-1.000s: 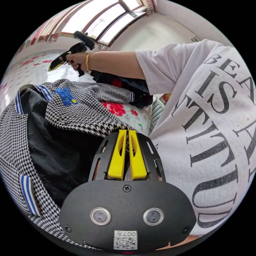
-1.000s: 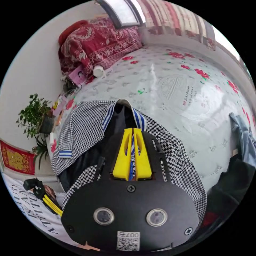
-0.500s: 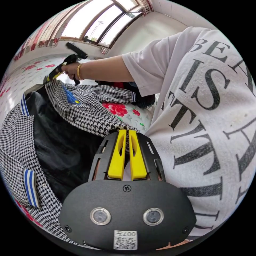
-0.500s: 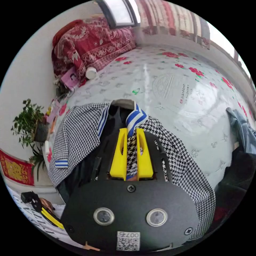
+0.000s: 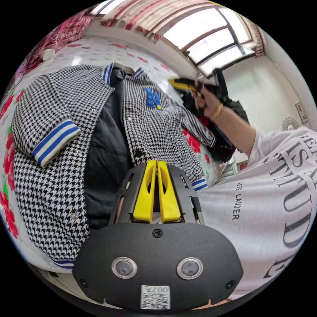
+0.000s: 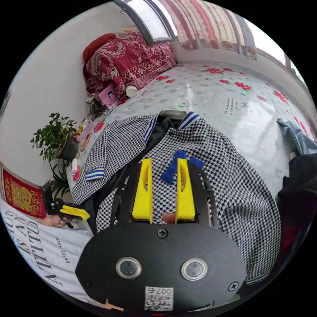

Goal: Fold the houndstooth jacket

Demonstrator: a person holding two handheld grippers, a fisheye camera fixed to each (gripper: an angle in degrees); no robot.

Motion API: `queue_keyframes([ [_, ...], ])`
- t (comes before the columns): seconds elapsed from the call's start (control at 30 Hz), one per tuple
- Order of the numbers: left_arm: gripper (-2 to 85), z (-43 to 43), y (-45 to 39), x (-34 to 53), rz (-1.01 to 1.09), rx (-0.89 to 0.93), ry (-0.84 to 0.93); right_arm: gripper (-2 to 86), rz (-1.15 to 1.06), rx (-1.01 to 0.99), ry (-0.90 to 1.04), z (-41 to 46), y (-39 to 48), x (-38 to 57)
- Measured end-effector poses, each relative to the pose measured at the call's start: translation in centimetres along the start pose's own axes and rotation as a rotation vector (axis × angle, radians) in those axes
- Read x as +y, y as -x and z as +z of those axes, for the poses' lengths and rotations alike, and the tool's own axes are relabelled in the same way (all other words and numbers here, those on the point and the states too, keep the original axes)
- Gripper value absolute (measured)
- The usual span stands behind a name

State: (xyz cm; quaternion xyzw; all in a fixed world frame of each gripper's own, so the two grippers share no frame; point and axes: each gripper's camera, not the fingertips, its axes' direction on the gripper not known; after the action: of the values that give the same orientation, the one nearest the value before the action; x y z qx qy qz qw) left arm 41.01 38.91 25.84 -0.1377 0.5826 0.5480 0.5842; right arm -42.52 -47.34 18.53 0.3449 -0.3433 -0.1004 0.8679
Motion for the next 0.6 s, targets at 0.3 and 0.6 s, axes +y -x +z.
queue_keyframes([
  [0.3, 6.2, 1.5, 0.3, 1.4, -0.014, -0.08, 0.071, 11.6, 0.059, -0.044, 0.079, -8.3, 3.4, 23.2],
  [0.6, -0.3, 6.8, -10.0, -6.0, 0.249, 0.066, 0.118, 12.4, -0.176, 0.051, 0.202, -1.1, 10.4, 27.8],
])
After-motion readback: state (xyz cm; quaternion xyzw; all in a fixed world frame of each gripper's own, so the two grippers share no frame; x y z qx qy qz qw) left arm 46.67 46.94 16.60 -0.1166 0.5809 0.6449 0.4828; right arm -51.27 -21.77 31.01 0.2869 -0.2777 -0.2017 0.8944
